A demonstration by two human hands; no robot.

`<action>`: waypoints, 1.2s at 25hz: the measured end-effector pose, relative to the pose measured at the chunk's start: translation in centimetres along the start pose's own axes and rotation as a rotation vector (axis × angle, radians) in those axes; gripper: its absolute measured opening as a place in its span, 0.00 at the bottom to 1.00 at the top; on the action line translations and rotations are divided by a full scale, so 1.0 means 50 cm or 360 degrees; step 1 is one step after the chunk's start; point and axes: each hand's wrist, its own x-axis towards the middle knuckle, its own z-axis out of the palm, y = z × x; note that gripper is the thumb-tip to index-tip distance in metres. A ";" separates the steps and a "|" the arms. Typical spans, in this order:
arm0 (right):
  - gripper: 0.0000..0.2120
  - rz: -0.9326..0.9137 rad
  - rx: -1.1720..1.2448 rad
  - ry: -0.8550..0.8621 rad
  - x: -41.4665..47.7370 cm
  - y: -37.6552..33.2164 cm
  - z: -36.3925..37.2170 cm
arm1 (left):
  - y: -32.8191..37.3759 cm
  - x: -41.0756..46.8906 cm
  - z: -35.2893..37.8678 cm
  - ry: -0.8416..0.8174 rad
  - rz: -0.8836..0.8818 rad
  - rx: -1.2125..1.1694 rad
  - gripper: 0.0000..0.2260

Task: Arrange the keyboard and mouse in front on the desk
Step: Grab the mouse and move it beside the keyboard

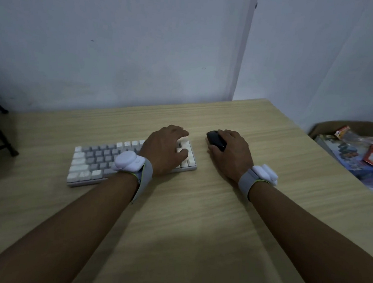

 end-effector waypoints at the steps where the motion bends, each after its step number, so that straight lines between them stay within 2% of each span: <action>1: 0.27 -0.0004 0.0005 0.0007 -0.008 -0.002 0.001 | -0.013 -0.017 -0.006 0.0017 -0.0014 0.0031 0.22; 5: 0.26 -0.0021 -0.0003 0.0025 -0.034 -0.007 0.007 | -0.059 -0.082 -0.030 0.0047 -0.0064 0.0085 0.27; 12: 0.26 -0.0017 -0.0048 0.0025 -0.054 -0.014 0.015 | -0.116 -0.166 -0.039 0.0105 -0.0173 0.0241 0.28; 20: 0.27 0.0024 -0.0042 0.0027 -0.056 -0.012 0.017 | -0.125 -0.197 -0.024 0.0202 -0.0071 0.0336 0.27; 27: 0.27 0.0010 -0.0061 0.0038 -0.054 -0.008 0.020 | -0.125 -0.202 -0.022 0.0250 -0.0085 0.0309 0.26; 30: 0.31 0.0024 -0.0025 0.0052 -0.057 -0.011 0.019 | -0.129 -0.210 -0.024 0.0317 -0.0115 0.0336 0.25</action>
